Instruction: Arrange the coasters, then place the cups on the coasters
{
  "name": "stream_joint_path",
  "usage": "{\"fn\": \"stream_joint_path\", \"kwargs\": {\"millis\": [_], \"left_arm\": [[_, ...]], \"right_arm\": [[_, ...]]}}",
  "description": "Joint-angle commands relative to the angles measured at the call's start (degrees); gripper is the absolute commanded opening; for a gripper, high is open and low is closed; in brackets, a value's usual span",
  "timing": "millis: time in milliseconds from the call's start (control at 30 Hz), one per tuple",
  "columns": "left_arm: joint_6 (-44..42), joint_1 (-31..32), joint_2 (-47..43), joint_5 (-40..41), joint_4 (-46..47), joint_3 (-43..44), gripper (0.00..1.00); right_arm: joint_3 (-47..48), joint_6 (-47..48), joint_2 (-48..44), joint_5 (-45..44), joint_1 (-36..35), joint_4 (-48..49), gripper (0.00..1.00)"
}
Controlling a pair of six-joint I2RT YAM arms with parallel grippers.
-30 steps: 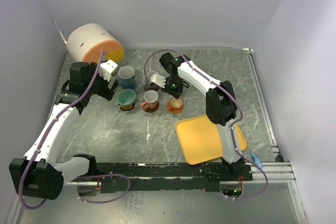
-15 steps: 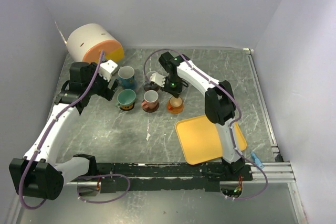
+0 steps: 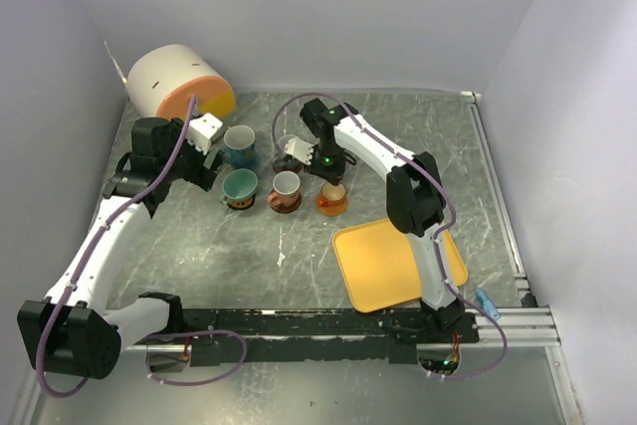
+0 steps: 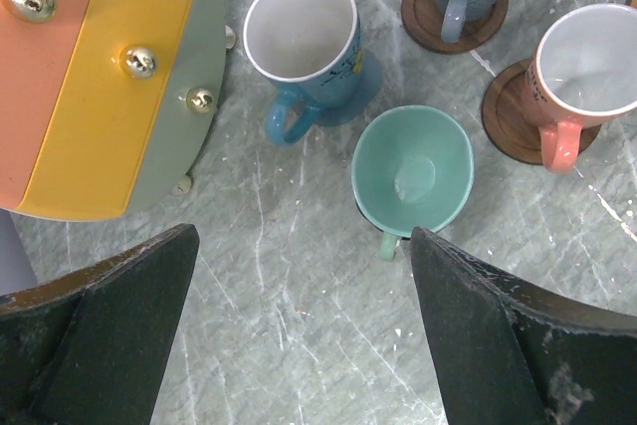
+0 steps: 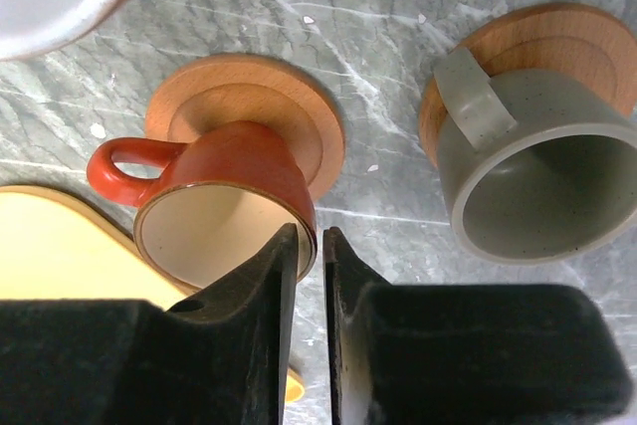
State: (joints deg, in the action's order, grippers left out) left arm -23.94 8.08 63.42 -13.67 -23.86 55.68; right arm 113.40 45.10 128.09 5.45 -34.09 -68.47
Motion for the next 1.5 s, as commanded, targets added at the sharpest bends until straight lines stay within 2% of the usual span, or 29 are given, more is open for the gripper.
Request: {"fn": "stream_joint_path", "kwargs": {"millis": [0, 100, 333, 667, 833, 967, 1200, 1333, 1467], "left_arm": [[0.17, -0.52, -0.84, -0.98, 0.70, -0.22, 0.99], [0.13, -0.52, -0.79, -0.98, 0.65, -0.19, 0.99], [0.21, -0.60, -0.97, -0.67, 0.82, -0.29, 0.99], [0.94, -0.87, -1.16, -0.59, 0.93, -0.27, 0.99], [1.93, -1.34, -1.66, 0.90, 1.69, -0.27, 0.99], [3.36, -2.02, -1.73, 5.18, 3.00, 0.24, 0.99], [5.93, -3.68, -1.14, 12.68, 6.20, 1.36, 0.99], [7.63, -4.82, 0.23, 14.45, 6.65, 3.35, 0.99], [9.73, -6.16, 2.42, 13.82, 5.44, 6.10, 0.99]], "right_arm": [[1.64, -0.08, 0.21, -0.92, -0.06, -0.20, 0.21], [1.69, -0.33, -0.22, -0.89, -0.02, -0.23, 0.28], [1.25, -1.67, -2.98, -0.54, -0.05, 0.38, 0.36], [-0.02, -4.42, -10.95, -0.18, -0.02, 3.61, 0.43], [-4.03, -8.58, -16.72, -2.80, 0.70, 8.96, 0.47], [-7.67, -13.86, -20.16, -3.65, 5.11, 13.58, 0.49], [-16.85, -24.03, -31.44, -2.12, 20.62, 24.32, 0.54], [-24.57, -28.21, -38.87, -3.34, 27.25, 31.35, 0.74], [-31.28, -30.62, -44.23, -6.76, 29.79, 36.19, 0.93]]}}
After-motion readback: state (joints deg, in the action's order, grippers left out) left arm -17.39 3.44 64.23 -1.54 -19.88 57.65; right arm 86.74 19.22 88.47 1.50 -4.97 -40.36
